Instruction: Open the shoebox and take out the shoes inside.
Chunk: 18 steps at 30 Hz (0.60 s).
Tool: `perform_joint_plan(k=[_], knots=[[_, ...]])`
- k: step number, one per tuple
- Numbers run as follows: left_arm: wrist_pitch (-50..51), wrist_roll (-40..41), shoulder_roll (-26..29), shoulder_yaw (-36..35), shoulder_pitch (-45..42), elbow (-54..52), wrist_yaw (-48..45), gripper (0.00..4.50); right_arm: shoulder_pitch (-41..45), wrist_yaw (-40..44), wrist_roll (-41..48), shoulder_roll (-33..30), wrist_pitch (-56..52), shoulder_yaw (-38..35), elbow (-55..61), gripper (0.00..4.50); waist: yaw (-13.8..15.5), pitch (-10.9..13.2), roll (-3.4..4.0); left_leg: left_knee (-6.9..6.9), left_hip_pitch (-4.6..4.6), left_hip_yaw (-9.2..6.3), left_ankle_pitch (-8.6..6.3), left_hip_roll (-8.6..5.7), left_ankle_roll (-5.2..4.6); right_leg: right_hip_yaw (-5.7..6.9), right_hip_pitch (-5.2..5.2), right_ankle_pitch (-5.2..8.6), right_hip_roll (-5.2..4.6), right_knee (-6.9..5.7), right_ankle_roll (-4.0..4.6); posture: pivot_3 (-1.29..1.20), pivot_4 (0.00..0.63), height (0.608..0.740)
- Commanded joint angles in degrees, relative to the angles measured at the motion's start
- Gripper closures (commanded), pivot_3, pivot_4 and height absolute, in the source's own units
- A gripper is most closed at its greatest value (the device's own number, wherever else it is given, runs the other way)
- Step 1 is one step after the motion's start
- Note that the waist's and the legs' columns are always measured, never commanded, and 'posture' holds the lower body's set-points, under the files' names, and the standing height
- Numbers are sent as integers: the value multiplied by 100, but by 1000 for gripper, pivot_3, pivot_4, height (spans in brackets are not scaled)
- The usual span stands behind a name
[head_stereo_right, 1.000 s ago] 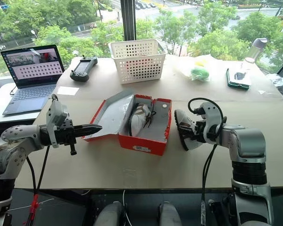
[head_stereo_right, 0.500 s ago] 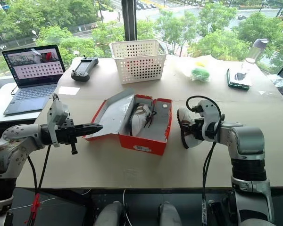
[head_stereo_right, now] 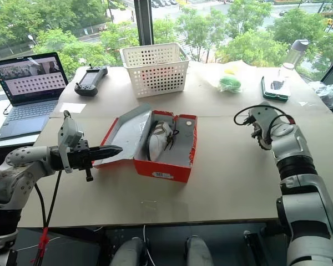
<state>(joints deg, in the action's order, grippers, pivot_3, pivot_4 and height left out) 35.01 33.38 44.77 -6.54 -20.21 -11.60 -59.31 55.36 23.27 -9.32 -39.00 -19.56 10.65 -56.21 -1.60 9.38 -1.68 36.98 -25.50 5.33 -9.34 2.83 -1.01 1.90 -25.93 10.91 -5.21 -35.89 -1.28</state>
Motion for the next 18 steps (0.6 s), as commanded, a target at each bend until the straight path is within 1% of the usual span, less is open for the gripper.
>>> perform_joint_plan(k=[1,2,4,7,8,13,18], knots=[[-62,40,44,-112,7,-197,33,4500,241,20,239,6,248,-465,-928,2187,-11,-1,-10,2,4,-3,0,0,0,3,8,-1,-2,1,-1,0,150,733],[-52,48,52,-126,21,-214,41,4500,314,39,345,2,243,-614,-1034,2049,-3,0,-10,4,15,-4,0,1,0,7,24,0,-2,6,-2,0,150,733],[-37,60,66,-146,43,-238,56,4500,449,20,513,6,234,-889,-1197,1351,16,0,-11,5,37,-9,0,0,1,16,60,11,-6,19,14,0,150,733],[-8,84,82,-171,81,-286,78,4500,574,-23,652,-34,183,-1165,-1338,291,43,0,-10,5,43,-14,-1,0,1,19,69,19,-9,23,27,0,150,733],[-4,85,89,-172,91,-300,82,4500,595,-29,675,-52,180,-1226,-1368,74,46,0,-10,5,43,-15,-1,0,2,19,68,18,-9,23,28,0,150,733],[21,109,117,-192,112,-319,103,4500,668,-64,837,-99,111,-1537,-1389,74,44,0,-10,2,43,-17,-1,1,1,20,66,18,-6,20,28,0,150,733],[25,113,121,-155,85,-309,113,4500,773,-133,777,-174,357,-1551,-1230,74,46,0,-10,1,43,-17,0,1,1,20,67,17,-6,20,27,0,150,733]])
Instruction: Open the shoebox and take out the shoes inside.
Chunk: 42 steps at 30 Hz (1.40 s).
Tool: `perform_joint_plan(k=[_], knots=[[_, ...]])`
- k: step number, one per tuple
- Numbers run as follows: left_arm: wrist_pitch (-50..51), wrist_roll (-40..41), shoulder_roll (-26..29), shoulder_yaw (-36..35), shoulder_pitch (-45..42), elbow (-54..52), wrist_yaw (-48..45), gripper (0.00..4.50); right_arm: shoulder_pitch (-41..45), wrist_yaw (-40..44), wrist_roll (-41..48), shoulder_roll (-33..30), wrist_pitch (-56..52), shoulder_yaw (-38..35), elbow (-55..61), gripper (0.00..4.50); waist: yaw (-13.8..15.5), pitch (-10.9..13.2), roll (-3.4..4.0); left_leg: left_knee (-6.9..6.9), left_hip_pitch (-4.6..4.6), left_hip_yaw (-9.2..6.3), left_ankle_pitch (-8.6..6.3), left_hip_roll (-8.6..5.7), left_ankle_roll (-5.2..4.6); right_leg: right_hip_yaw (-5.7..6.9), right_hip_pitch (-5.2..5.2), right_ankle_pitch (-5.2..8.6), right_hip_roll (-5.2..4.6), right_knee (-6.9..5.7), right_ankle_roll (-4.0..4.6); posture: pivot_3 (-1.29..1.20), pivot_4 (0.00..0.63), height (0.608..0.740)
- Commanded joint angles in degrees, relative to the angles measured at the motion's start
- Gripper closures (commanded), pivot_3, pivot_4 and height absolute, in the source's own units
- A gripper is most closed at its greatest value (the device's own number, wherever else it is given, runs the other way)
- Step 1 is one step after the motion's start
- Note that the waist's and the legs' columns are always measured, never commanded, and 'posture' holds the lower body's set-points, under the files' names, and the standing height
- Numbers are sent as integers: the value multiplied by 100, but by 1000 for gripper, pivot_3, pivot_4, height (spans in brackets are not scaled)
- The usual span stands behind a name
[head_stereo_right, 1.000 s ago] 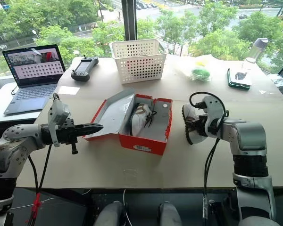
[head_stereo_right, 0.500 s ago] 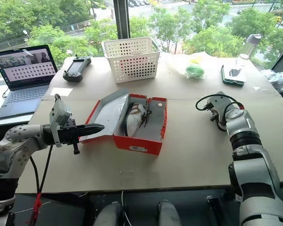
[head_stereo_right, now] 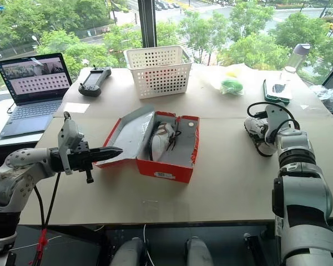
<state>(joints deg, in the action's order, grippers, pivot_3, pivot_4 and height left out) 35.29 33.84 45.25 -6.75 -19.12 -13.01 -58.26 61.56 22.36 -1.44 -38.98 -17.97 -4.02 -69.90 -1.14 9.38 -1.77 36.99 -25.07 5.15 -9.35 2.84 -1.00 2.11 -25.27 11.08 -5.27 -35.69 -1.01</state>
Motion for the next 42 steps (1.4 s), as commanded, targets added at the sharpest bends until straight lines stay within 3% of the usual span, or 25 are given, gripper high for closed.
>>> perform_joint_plan(k=[1,5,12,15,19,23,28,35,42], knots=[[-5,63,75,-129,-27,-164,8,4500,208,0,24,-193,224,-118,214,74,-1,0,1,0,0,1,0,0,0,-1,0,0,-1,0,0,0,150,733],[-17,62,87,-133,-19,-154,-3,4500,348,324,149,-234,179,-164,723,74,-5,7,12,0,0,2,0,-1,0,-4,-3,0,-1,0,0,0,150,733],[-17,53,87,-120,-25,-149,5,4500,-44,1174,589,-350,-154,-271,3299,74,-14,15,25,-9,-6,2,0,3,0,-9,-24,-14,4,-12,-25,0,150,733],[-23,43,94,-121,-25,-143,8,4500,-139,1666,1158,-246,-1060,-326,4492,74,-1,15,25,-12,-7,0,0,8,0,-3,-24,-11,6,-14,-20,0,150,733],[-28,44,93,-114,-25,-137,6,4500,-144,2177,2268,111,-3088,-88,6231,74,-11,15,25,-11,-7,-2,0,12,0,-10,-34,-12,4,-22,-17,0,150,733],[-53,30,73,-80,-46,-111,-9,4500,74,1809,3003,716,-5233,-91,6921,74,5,15,25,-9,-7,-10,0,13,0,-9,-40,-18,5,-33,-5,0,150,733],[-97,-11,51,-42,-69,-63,-16,4500,164,1087,3044,1288,-6351,-278,6875,74,90,15,25,-3,-23,-1,1,7,2,7,-45,-10,-8,-34,26,0,150,733],[-121,-26,29,-28,-59,-55,-13,4500,-33,210,3008,2127,-7347,-330,7303,74,55,14,25,0,-63,7,2,8,2,6,-83,-34,-2,-35,23,0,150,733],[-105,-19,39,-54,-5,-96,9,4500,-622,-1034,3827,3057,-7453,-537,7637,74,21,13,24,-1,-62,2,4,11,4,9,-84,-33,3,-42,23,0,150,733]])
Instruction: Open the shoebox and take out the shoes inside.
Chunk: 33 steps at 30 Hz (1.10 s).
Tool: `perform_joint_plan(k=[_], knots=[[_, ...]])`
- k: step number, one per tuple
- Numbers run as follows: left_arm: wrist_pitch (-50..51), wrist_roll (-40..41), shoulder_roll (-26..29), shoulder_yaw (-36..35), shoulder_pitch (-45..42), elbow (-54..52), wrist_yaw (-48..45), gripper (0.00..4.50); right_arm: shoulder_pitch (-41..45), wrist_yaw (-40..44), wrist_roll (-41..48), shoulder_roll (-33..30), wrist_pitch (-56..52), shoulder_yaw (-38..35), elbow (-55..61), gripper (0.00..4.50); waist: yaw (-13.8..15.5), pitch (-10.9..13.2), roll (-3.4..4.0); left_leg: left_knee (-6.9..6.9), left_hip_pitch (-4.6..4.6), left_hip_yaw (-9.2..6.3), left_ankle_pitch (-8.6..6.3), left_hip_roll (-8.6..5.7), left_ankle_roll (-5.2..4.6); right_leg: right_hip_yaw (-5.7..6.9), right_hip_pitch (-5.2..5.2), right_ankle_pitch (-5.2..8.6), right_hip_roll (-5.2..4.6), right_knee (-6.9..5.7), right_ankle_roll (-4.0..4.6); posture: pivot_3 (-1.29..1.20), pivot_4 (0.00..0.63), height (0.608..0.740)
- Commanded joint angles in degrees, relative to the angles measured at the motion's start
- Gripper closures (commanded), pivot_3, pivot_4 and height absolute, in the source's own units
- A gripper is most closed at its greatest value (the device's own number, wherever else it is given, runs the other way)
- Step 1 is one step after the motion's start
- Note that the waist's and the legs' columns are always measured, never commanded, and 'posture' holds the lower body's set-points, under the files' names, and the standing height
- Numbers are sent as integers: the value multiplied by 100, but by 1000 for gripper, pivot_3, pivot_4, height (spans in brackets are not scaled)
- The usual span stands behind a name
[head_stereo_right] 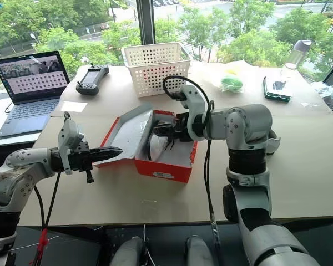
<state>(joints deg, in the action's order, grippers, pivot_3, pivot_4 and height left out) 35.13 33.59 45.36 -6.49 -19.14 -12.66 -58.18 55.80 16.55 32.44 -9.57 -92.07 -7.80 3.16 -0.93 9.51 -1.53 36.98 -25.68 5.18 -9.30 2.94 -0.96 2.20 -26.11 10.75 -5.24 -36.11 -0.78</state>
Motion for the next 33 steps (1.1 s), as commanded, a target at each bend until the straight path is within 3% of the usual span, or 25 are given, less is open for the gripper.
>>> perform_joint_plan(k=[1,12,21,29,30,33], knots=[[-87,9,28,-82,-1,-133,2,4500,-83,-601,556,145,-43,-172,345,74,-1,0,0,1,0,0,1,0,1,0,0,0,0,0,-1,0,150,733],[-70,26,27,-105,-7,-145,38,4500,-377,-1751,269,586,-43,325,362,74,-30,-1,-1,1,4,-5,2,0,1,0,3,1,1,1,-6,0,150,733],[-90,7,23,-96,9,-148,53,4500,-439,-1840,-347,1041,69,468,97,74,-35,-1,-1,1,4,-9,2,0,1,0,3,13,1,1,-26,0,150,733],[-84,27,40,-120,-7,-153,58,4500,-554,-1654,-808,918,598,488,-332,74,-27,-1,-1,1,4,-10,2,0,1,1,4,13,0,3,-26,0,150,733],[-83,30,41,-122,-2,-158,57,4500,-563,-1631,-846,901,634,486,-340,594,-28,-1,-1,1,4,-10,2,-1,1,1,4,13,0,3,-26,0,150,733],[-94,20,49,-116,0,-160,49,4500,-594,-1550,-947,821,780,555,-291,1513,-26,-1,-1,2,4,-11,2,0,1,1,4,15,0,3,-29,0,150,733]])
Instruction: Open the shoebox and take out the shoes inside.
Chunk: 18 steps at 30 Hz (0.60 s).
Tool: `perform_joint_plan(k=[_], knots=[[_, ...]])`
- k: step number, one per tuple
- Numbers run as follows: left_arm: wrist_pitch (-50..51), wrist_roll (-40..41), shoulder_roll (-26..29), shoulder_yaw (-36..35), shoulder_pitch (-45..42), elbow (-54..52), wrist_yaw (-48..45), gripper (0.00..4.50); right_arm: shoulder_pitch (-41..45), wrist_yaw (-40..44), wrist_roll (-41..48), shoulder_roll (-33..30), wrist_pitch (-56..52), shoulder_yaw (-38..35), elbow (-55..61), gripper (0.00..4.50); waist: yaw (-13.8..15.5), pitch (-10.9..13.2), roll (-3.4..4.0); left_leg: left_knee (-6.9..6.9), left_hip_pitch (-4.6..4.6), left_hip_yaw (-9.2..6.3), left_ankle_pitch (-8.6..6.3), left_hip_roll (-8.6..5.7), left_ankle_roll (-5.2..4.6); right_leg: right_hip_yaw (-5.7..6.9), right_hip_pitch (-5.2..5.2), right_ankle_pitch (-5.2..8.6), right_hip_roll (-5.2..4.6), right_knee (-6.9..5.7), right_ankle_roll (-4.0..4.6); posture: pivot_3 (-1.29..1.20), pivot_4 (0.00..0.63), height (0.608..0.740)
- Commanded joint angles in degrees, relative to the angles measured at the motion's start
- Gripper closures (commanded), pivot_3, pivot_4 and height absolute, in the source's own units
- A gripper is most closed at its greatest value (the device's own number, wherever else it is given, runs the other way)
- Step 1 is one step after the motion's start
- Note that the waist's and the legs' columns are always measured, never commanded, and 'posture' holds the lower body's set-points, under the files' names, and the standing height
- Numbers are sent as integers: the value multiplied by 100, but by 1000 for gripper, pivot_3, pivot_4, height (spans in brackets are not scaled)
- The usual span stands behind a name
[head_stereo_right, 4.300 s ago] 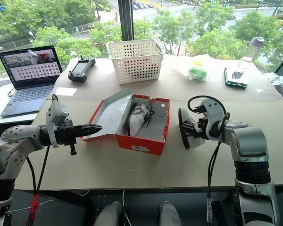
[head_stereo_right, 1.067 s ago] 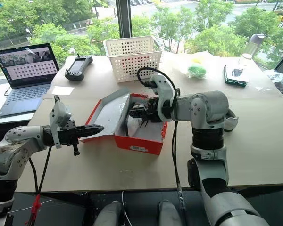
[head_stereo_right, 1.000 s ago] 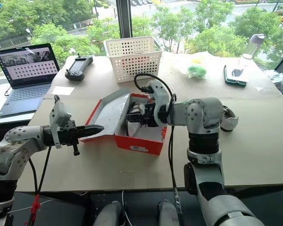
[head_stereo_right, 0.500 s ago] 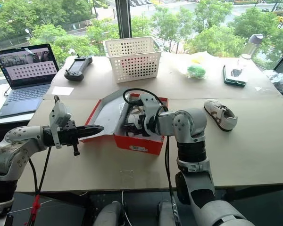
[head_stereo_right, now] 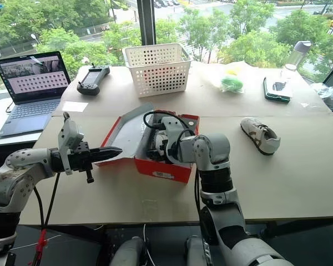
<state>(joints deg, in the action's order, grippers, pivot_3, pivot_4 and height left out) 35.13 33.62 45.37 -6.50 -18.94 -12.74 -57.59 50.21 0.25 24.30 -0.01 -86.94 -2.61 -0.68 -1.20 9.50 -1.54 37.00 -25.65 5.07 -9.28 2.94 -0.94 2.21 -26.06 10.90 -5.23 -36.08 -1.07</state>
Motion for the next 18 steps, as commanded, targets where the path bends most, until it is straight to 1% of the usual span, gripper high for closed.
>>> perform_joint_plan(k=[1,4,10,15,18], knots=[[-94,17,49,-112,-38,-141,-14,4500,-19,150,-152,-202,326,103,139,1827,2,0,0,0,0,0,0,0,0,0,0,0,0,0,0,0,150,733],[-94,12,48,-96,-73,-118,-23,4500,75,312,-254,-466,556,319,267,2876,1,0,0,0,0,0,0,0,0,0,0,1,-1,0,-2,0,150,733],[-99,-5,34,-54,-122,-79,-41,4500,290,566,-181,-668,504,238,508,2876,1,0,0,-1,-1,-1,0,0,0,0,-2,4,0,1,-4,0,150,733],[-103,-31,22,-2,-172,-38,-65,4500,695,1315,391,-1166,-129,135,1053,2876,-2,0,0,-1,-9,-1,0,1,0,-1,-10,3,0,1,-4,0,150,733],[-107,-35,18,10,-186,-24,-81,4500,798,1745,685,-1544,-383,206,1342,2876,9,0,0,-4,-10,-2,0,1,-1,1,-8,3,1,4,0,0,150,733]])
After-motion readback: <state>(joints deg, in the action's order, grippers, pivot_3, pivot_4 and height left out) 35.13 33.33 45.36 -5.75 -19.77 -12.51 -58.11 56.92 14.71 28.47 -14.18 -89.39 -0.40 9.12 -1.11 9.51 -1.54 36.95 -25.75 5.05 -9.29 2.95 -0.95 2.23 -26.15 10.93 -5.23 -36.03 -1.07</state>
